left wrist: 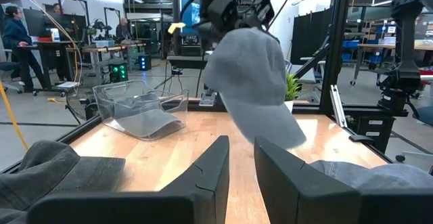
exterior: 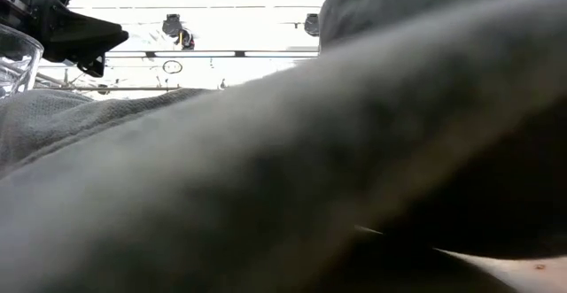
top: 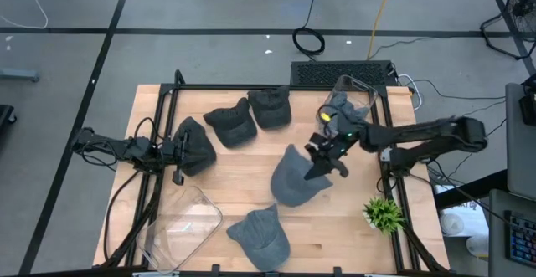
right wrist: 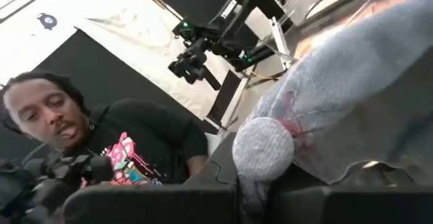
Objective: Pick & Place hat
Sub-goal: Put the top gray cap into the top transparent bin
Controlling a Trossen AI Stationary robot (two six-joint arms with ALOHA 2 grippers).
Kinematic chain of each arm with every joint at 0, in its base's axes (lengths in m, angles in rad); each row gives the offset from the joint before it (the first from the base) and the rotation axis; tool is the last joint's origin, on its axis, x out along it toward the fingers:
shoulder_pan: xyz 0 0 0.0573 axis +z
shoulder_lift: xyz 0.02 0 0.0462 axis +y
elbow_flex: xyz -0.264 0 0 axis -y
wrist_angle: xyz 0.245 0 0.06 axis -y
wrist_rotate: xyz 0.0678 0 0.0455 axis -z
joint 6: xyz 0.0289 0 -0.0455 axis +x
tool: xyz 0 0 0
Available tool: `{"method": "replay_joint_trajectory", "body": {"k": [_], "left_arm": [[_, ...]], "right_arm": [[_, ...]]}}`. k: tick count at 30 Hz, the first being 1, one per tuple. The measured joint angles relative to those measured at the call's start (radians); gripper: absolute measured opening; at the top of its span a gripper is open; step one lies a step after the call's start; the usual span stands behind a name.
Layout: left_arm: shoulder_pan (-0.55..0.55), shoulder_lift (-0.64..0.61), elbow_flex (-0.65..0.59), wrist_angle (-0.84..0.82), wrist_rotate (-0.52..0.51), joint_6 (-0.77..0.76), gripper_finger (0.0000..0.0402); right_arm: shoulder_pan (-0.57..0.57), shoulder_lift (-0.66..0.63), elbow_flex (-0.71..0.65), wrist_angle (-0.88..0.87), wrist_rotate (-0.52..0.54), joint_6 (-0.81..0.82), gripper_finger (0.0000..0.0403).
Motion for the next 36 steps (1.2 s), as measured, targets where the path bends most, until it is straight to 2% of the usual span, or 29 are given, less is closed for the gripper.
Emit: {"method": "replay_joint_trajectory", "body": {"k": [4,8,13,19,23,28,31,36], "left_arm": [[0.000,0.000,0.000,0.000,0.000,0.000,0.0076],[0.000,0.000,0.000,0.000,0.000,0.000,0.0076],[0.000,0.000,0.000,0.000,0.000,0.000,0.0076],[0.000,0.000,0.000,0.000,0.000,0.000,0.0076],[0.000,0.000,0.000,0.000,0.000,0.000,0.0076],[0.000,0.000,0.000,0.000,0.000,0.000,0.0076],[0.000,0.000,0.000,0.000,0.000,0.000,0.0076],[0.000,0.000,0.000,0.000,0.000,0.000,0.0076]], "right_arm": [[-0.045,-0.142,0.000,-0.133,0.034,-0.012,0.0000],[-0.135,-0.268,0.000,-0.241,0.046,-0.016,0.0000],[-0.289,-0.384,0.000,-0.358,0.146,-0.065,0.0000],[-0.435,-0.453,0.014,-0.391,0.297,-0.133,0.0000],[-0.505,-0.443,0.114,-0.526,0.294,-0.203,0.0000],[-0.568,-0.353,0.369,-0.886,0.326,-0.399,0.0000],[-0.599,-0.275,0.552,-1.120,0.449,-0.551,0.0000],[-0.624,-0.135,0.768,-1.451,0.790,-0.806,0.0000]]}}
